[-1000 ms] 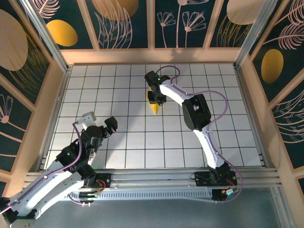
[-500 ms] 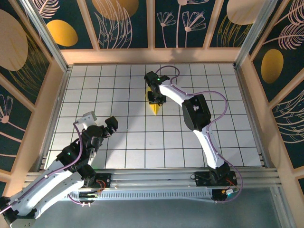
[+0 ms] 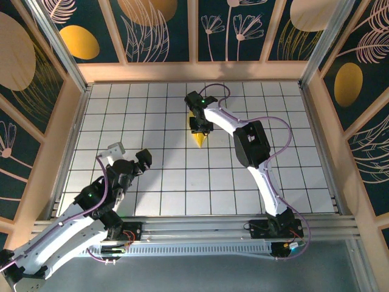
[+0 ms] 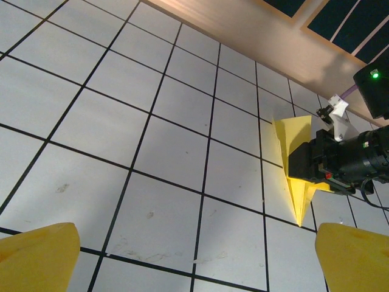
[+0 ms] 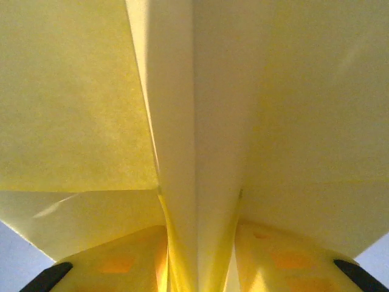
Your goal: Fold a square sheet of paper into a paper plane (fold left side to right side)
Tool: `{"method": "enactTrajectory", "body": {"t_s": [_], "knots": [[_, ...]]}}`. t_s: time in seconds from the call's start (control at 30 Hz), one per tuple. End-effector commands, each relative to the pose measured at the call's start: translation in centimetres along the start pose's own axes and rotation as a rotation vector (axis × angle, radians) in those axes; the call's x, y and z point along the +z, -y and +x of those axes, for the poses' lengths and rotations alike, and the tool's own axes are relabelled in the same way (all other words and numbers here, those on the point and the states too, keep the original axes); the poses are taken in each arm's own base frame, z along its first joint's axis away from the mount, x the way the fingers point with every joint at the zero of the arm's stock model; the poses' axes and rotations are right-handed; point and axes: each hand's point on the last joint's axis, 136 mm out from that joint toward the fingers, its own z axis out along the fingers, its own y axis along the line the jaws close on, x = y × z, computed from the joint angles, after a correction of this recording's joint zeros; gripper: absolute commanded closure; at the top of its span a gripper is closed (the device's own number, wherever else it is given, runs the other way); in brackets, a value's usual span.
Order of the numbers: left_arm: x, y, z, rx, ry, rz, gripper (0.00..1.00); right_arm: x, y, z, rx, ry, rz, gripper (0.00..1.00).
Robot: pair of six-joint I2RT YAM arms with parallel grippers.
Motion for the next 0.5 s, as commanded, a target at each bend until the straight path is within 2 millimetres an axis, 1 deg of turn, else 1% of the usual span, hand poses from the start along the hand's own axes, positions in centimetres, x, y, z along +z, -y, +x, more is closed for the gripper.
{"method": "enactTrajectory", "body": {"t_s": [0.0, 0.27, 0.47], "knots": [[-0.45, 1.23, -1.50, -0.008, 0.031, 0.036, 0.01, -3.30, -0.17, -0.51, -0.008, 0.039, -0.002, 0.65], [-0.37, 1.55, -1.65, -0.006, 0.031, 0.040, 0.01, -3.65, -0.61, -0.50, -0.018, 0.041, -0.017, 0.65], [-0.32, 1.65, -1.70, -0.005, 0.031, 0.041, 0.01, -3.71, -0.52, -0.45, -0.025, 0.036, -0.009, 0.65]]}}
